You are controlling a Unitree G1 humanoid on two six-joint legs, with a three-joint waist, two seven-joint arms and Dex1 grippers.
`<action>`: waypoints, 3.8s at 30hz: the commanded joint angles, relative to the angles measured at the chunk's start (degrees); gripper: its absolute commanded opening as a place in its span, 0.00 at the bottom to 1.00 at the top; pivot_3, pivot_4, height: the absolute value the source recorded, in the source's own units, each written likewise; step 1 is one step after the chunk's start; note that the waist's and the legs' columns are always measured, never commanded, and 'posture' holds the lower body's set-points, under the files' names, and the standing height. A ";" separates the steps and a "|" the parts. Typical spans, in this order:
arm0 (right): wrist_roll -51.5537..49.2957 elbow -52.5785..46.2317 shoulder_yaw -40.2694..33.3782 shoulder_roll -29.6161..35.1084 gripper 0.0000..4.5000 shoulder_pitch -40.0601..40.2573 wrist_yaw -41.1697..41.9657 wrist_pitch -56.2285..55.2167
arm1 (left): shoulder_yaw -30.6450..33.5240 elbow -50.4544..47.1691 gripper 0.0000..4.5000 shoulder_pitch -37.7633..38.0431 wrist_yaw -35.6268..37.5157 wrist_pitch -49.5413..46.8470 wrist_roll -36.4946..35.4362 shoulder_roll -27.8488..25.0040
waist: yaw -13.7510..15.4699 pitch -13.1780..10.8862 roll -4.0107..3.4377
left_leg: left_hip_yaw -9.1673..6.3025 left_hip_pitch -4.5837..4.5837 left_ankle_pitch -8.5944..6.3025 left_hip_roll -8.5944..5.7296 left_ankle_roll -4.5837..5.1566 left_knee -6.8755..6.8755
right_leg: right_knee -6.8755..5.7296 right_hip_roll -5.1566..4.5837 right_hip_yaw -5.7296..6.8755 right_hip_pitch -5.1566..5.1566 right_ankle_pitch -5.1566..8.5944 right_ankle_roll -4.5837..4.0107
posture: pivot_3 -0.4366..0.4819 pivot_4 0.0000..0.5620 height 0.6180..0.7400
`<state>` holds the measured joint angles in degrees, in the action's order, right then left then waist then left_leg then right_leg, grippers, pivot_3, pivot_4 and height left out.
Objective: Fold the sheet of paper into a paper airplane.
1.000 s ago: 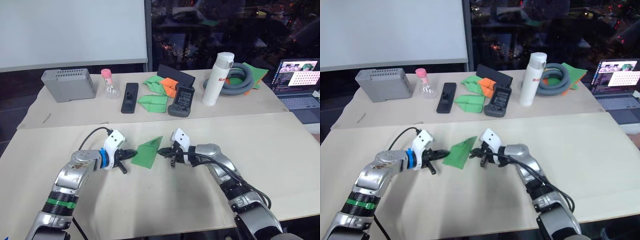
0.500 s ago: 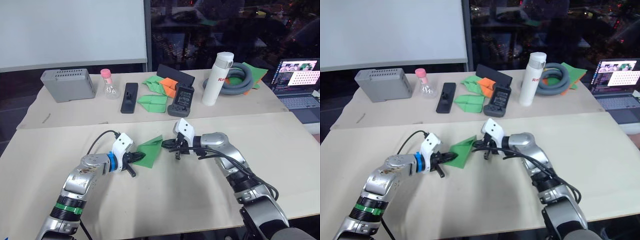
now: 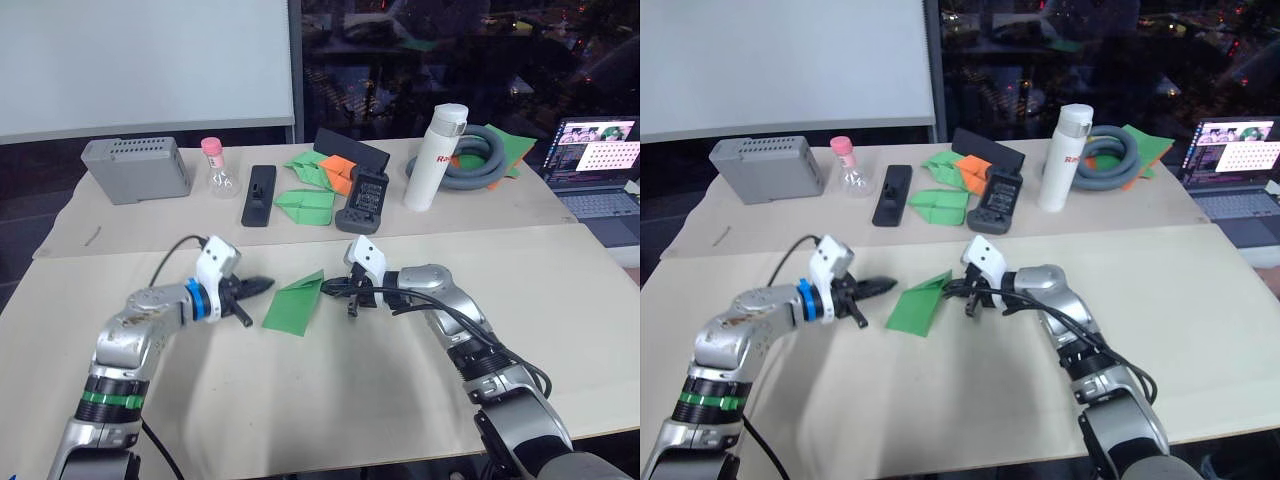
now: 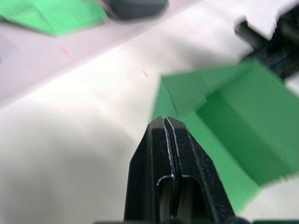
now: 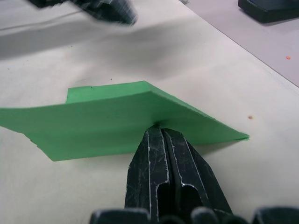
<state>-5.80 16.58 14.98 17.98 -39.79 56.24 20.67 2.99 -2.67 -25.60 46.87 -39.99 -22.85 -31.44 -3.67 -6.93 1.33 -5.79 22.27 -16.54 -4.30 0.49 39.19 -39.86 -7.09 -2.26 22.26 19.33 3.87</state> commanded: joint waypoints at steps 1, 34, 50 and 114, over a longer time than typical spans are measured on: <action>-0.60 -1.13 -0.65 -0.10 0.01 0.13 -0.19 -1.23 | -3.52 0.28 0.00 -2.08 -0.38 0.42 0.19 2.66 | 0.05 0.00 0.00 | 0.00 0.03 0.00 -0.01 0.01 0.03 | 0.00 0.00 0.00 0.00 0.00 0.00 | 0.48 0.27 1.00; -2.34 -1.23 -1.18 -2.91 0.01 -0.04 -2.90 0.45 | -9.78 10.39 0.00 -3.88 -2.30 8.11 5.76 10.53 | -0.21 0.00 0.00 | 0.00 0.07 -0.01 0.01 0.01 0.10 | -0.03 0.02 -0.01 0.01 -0.01 0.01 | 0.48 0.27 1.00; 1.20 10.35 0.33 -6.18 0.01 -2.97 -3.18 -6.17 | -3.87 3.16 0.00 4.65 -3.08 4.36 3.91 2.71 | -0.34 0.00 0.00 | -0.01 0.03 0.00 0.02 0.01 0.08 | -0.14 0.02 -0.01 0.06 -0.01 0.01 | 0.48 0.27 1.00; -2.47 -2.45 -2.34 -5.37 0.01 -1.27 -5.63 1.42 | -7.95 23.94 0.00 -9.02 1.86 14.62 7.40 11.06 | -0.35 0.00 0.01 | -0.02 0.08 -0.01 0.00 0.01 0.13 | -0.20 0.01 0.02 0.07 -0.01 0.01 | 0.48 0.27 1.00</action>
<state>-7.99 14.38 12.69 13.03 -39.92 50.82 23.76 -5.23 23.18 -34.91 48.43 -26.13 -15.75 -20.24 -4.02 -6.93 1.34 -5.82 22.35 -16.55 -4.30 0.51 39.33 -40.07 -7.08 -2.25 22.33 19.32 3.89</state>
